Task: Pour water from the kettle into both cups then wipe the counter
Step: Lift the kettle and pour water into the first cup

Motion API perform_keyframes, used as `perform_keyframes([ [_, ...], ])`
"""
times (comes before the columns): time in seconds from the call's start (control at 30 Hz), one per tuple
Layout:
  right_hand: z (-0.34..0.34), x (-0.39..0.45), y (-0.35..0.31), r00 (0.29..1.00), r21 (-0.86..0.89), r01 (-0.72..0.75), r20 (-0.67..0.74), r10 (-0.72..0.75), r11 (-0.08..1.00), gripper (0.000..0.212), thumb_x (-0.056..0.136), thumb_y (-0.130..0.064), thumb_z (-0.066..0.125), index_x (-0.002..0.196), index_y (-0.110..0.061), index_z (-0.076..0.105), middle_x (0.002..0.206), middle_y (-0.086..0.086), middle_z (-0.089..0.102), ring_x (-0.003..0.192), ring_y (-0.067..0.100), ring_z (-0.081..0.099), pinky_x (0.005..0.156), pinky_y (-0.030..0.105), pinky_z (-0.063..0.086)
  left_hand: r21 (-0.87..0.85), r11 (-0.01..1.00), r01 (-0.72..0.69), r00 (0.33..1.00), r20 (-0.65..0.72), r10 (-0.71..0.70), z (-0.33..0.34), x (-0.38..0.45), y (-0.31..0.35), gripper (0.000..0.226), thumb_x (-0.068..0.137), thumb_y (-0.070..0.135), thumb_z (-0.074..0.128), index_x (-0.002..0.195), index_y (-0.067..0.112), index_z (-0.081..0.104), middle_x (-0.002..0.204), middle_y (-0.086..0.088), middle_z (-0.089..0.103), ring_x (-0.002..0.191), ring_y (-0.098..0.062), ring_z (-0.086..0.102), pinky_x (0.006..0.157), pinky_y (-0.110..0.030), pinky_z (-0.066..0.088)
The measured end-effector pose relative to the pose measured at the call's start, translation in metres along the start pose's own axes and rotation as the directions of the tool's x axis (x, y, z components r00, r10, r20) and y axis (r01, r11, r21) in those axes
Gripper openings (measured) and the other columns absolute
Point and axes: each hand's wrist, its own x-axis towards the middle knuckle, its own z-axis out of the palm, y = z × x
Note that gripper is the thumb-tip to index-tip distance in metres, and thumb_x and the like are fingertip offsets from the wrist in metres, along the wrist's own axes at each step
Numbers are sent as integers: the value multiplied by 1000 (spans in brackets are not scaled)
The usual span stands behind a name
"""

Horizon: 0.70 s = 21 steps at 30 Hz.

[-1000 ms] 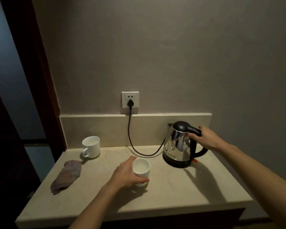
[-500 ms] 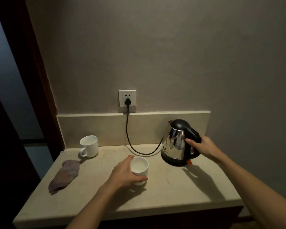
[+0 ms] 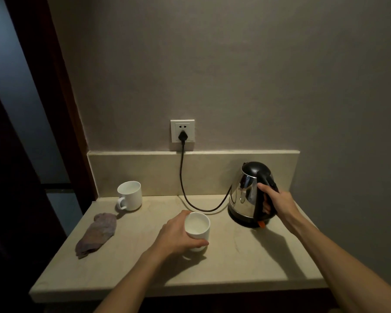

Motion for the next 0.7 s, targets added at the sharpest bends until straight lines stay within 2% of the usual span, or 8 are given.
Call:
perform_keyframes([
  [0.17, 2, 8, 1, 995, -25, -5, -99, 2, 1000, 32, 84, -38, 74, 78, -9, 64, 76, 10, 65, 74, 27, 60, 67, 35, 49, 5, 1000, -14, 1000, 3, 14, 0, 2, -2, 89, 51, 80, 84, 124, 44, 50, 116, 22, 62, 104, -7, 61, 91, -35, 57],
  [0.27, 3, 13, -1, 992, -38, -11, -130, 6, 999, 33, 83, -40, 75, 77, -11, 63, 74, 7, 63, 73, 25, 59, 63, 33, 47, 14, 1000, -24, 1000, 8, 24, -1, 1, -3, 90, 51, 80, 84, 126, 44, 50, 118, 20, 62, 104, -8, 61, 91, -35, 57],
  [0.43, 5, 13, -11, 990, -14, 16, -138, -18, 1000, 37, 84, -43, 72, 85, -7, 67, 83, 8, 68, 80, 24, 63, 69, 34, 48, 39, 998, -46, 999, -12, 46, -1, 2, -3, 88, 50, 83, 82, 123, 44, 50, 116, 22, 63, 103, -8, 62, 91, -38, 56],
  [0.5, 4, 10, -19, 990, -4, 38, -139, -38, 999, 39, 85, -43, 70, 78, -5, 65, 76, 6, 66, 71, 20, 61, 64, 31, 47, 37, 998, -42, 999, -3, 42, 0, 3, -4, 88, 50, 84, 81, 122, 46, 49, 116, 22, 63, 105, -9, 62, 92, -39, 57],
  [0.6, 0, 4, -34, 990, 18, 89, -111, -87, 996, 38, 86, -42, 67, 64, -13, 57, 54, -1, 51, 51, 15, 47, 49, 24, 40, 42, 998, -42, 999, -2, 42, 1, 3, -6, 88, 48, 87, 80, 121, 49, 47, 115, 23, 62, 103, -8, 62, 90, -38, 57],
  [0.7, -5, -1, -47, 990, 17, 124, -73, -123, 992, 38, 89, -40, 65, 64, -12, 56, 49, -3, 49, 49, 15, 45, 51, 26, 38, 43, 998, -47, 999, -5, 47, 0, 4, -7, 90, 46, 89, 79, 121, 49, 48, 114, 25, 62, 102, -6, 61, 88, -34, 56],
])
